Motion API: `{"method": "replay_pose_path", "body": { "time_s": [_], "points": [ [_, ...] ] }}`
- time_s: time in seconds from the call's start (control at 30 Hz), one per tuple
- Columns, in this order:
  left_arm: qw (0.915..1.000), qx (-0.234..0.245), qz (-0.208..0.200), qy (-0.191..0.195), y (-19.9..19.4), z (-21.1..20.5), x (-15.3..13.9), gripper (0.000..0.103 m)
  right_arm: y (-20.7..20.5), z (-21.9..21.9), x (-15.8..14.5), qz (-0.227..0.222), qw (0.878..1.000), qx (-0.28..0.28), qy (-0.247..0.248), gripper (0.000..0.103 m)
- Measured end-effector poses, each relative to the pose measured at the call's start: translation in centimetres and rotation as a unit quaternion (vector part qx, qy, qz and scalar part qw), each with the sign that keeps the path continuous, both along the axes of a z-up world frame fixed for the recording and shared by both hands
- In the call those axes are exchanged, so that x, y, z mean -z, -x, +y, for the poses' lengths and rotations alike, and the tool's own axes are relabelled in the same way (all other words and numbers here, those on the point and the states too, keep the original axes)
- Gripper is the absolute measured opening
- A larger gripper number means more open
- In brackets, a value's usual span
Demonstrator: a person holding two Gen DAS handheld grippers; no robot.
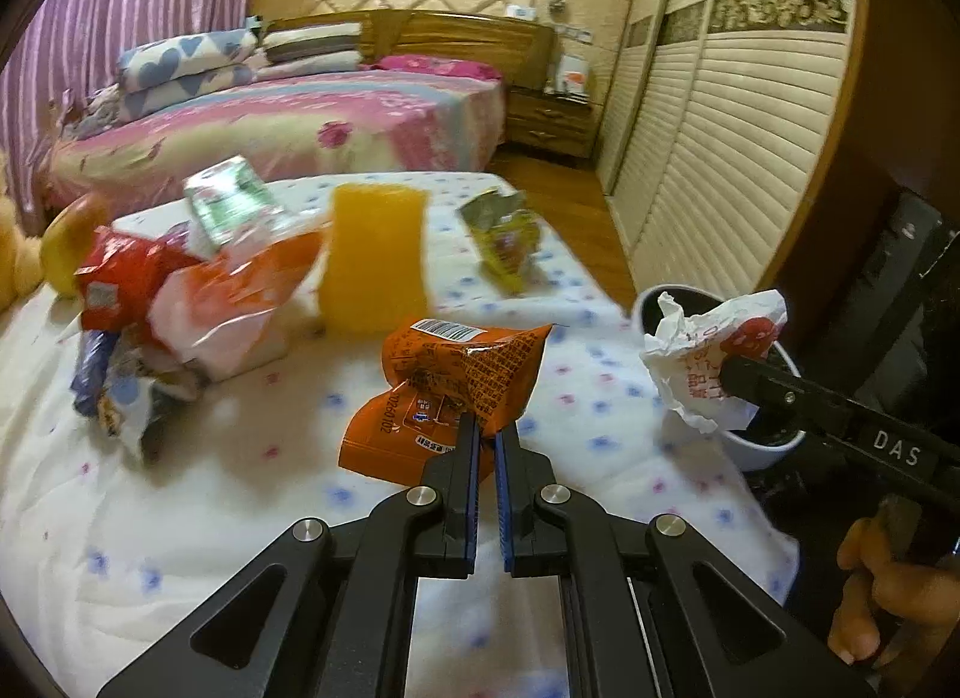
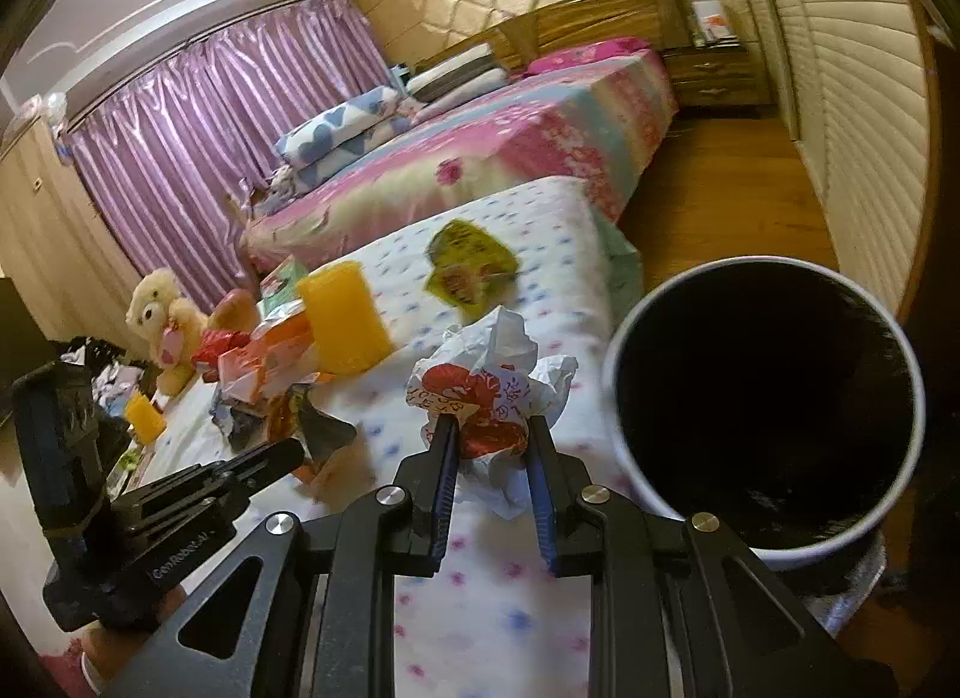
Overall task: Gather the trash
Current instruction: 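Carry the tissue with the right tool while the left carries the orange wrapper over the bin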
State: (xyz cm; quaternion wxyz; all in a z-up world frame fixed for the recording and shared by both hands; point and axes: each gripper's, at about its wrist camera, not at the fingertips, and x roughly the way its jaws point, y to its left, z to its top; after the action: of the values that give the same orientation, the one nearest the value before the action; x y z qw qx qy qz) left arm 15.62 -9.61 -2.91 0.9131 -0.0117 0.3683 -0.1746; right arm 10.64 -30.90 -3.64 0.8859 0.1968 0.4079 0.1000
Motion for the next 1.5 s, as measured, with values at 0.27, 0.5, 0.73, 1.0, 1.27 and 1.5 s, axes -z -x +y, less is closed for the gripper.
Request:
{"method": "replay_pose_path", "body": {
  "time_s": [0.27,0.5,0.73,1.0,1.27,1.5],
  "points": [
    [0.9991,0.043,0.000,0.001,-1.2,-2.7,-0.1,0.004,1.3,-4.0,-0.2,-0.001,0.999,0.047,0.012,0.022],
    [0.9970,0.077,0.004,-0.004,-2.7,-5.6,0.2,0.004,2.0,-6.9,0.0,0.004,0.996,0.084,0.018,0.022],
    [0.9944,0.105,0.003,-0.014,-4.0,-8.7,0.5,0.004,2.4,-9.2,0.6,0.010,0.994,0.110,0.017,0.023],
    [0.9917,0.126,0.014,-0.021,-5.7,-12.3,1.3,0.004,2.2,-11.2,1.5,0.023,0.992,0.124,0.019,0.023],
    [0.9902,0.135,0.028,-0.022,-7.2,-14.3,2.1,0.004,1.7,-12.7,2.3,0.033,0.990,0.132,0.017,0.024],
    [0.9889,0.141,0.042,-0.023,-8.2,-15.3,3.0,0.007,0.9,-13.4,3.1,0.044,0.990,0.132,0.013,0.027]
  ]
}}
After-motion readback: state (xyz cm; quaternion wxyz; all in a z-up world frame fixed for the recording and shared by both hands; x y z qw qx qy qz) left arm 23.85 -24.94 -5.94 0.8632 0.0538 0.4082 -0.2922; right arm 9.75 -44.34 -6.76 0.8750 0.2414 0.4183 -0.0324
